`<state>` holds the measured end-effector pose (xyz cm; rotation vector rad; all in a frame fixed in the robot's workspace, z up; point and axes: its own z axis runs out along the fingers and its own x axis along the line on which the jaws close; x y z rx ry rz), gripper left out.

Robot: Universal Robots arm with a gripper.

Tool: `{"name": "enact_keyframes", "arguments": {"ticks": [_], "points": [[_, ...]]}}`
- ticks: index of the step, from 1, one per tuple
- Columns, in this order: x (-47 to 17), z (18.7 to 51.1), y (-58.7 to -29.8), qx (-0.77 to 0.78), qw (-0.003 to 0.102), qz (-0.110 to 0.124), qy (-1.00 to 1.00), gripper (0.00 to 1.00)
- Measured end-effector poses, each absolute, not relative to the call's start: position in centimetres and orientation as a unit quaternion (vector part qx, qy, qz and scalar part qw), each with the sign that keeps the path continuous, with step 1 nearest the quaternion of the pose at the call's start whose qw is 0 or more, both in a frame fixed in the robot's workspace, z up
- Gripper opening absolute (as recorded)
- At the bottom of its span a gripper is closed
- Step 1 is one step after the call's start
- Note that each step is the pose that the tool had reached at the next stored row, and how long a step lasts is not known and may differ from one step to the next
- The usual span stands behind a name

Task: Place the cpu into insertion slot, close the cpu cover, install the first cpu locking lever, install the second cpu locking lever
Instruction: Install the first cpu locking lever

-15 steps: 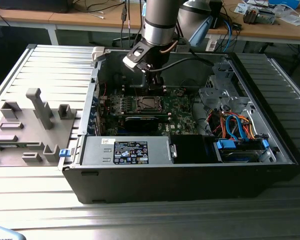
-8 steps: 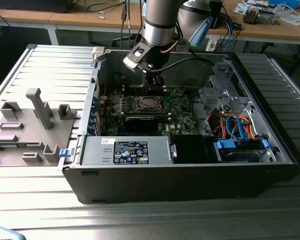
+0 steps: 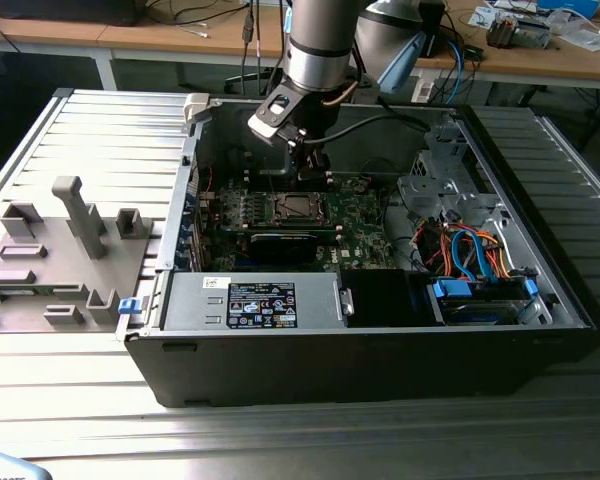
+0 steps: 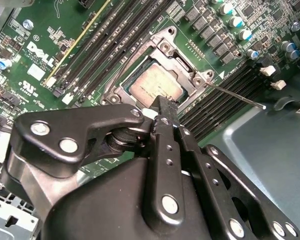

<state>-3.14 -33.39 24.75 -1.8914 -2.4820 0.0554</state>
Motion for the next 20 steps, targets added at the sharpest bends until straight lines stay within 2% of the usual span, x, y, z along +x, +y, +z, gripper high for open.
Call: {"name": "enact_keyframes", "arguments": {"ticks": [20], "points": [[-3.14,24.76,-33.39,-0.570,0.009,0.018,-0.821,0.11]]}}
